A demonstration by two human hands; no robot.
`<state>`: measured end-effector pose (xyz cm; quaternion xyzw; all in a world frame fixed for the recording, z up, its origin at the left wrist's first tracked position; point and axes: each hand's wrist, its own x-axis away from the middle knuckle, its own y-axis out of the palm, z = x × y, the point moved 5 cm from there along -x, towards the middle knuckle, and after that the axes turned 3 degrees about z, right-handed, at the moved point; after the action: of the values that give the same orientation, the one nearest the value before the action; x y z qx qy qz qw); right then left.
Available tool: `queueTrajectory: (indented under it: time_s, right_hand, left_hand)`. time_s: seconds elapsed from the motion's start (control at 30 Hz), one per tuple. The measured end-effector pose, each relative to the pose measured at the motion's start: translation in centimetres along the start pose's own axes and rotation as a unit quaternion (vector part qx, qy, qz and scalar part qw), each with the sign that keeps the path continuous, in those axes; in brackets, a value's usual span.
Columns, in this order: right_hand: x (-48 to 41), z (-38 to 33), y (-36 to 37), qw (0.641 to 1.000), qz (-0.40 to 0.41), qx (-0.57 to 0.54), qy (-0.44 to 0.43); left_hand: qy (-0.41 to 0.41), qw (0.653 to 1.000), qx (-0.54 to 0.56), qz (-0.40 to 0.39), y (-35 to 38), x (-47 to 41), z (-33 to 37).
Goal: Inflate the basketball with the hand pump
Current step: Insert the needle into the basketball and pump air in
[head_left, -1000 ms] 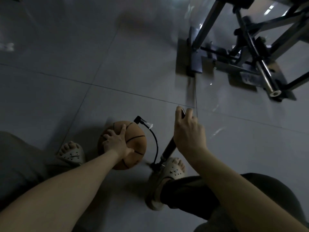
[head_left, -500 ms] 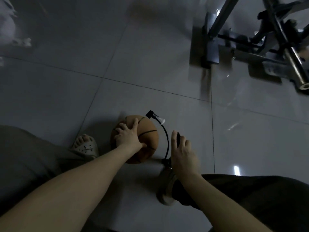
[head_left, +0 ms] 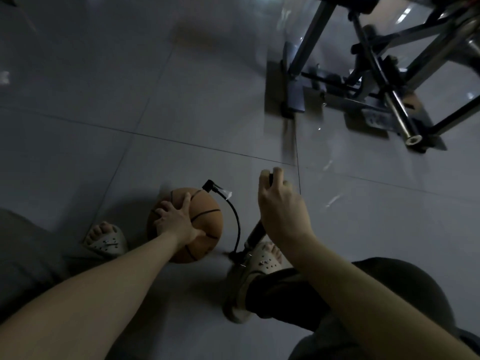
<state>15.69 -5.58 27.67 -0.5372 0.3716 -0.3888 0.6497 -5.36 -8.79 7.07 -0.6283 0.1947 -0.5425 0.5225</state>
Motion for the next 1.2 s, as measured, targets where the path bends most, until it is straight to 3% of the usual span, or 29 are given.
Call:
queueTrajectory:
  time_s: [0.43, 0.67, 0.73, 0.9, 1.2]
  right_hand:
    - [5.3, -3.0, 12.1, 0.988, -0.148, -0.043, -0.004]
    - [5.1, -2.6, 10.6, 0.983, -0.144, -0.105, -0.033]
    - [4.6, -2.4, 8.2, 0.986, -0.115, -0.112, -0.048]
    - [3.7, 0.2, 2.1, 0.994, -0.003, -0.112, 0.005]
    - [6.4, -2.9, 9.3, 0.987, -0.108, -0.113, -0.044]
  left_hand:
    - [-0.016, 1.0, -0.016, 0.012, -0.5, -0.8, 1.3]
    - [-0.016, 1.0, -0.012, 0.016, -0.3, -0.5, 1.5]
    - [-0.019, 1.0, -0.013, 0.014, -0.4, -0.5, 1.4]
    - [0.0, 1.0, -0.013, 0.015, -0.3, -0.2, 1.3]
    - [-0.025, 0.999, -0.016, 0.011, -0.4, -0.4, 1.8]
